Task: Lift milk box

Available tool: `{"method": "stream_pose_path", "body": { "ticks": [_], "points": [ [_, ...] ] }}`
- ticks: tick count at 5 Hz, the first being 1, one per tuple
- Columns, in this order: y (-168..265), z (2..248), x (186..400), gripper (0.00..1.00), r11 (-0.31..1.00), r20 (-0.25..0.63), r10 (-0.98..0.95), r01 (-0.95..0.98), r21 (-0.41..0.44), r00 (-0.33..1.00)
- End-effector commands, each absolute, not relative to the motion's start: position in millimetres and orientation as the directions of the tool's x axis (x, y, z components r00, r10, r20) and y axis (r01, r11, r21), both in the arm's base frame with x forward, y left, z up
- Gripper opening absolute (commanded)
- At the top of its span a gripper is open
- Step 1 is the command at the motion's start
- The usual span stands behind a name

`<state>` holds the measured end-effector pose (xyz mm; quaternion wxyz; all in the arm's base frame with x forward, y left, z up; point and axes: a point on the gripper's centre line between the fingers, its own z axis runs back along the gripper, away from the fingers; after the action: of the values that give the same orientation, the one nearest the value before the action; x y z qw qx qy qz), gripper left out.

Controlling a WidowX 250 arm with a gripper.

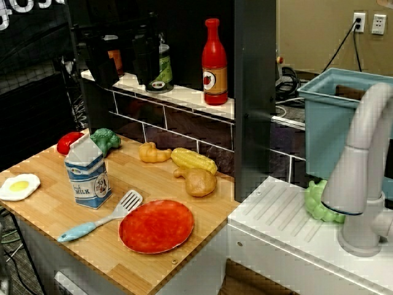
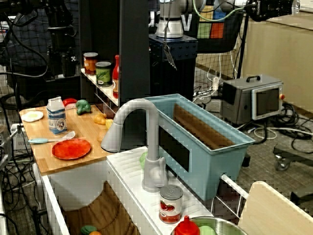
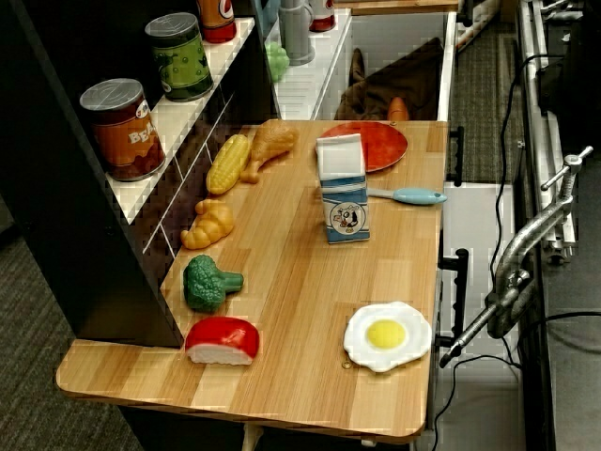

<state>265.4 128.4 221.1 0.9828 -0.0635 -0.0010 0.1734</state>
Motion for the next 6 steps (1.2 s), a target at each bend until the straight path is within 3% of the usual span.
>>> {"method": "stream_pose_path", "body": {
  "ticks": [1,4,6],
  "points": [
    [128,221,265,1.00,0.932,-0.020,0.341,-0.341,-0.125,0.940],
    [188,233,259,1.00,0.894,-0.067,0.411,-0.417,-0.165,0.909],
    [225,237,240,1.00,0.876,-0.051,0.433,-0.434,-0.213,0.900]
  ]
}}
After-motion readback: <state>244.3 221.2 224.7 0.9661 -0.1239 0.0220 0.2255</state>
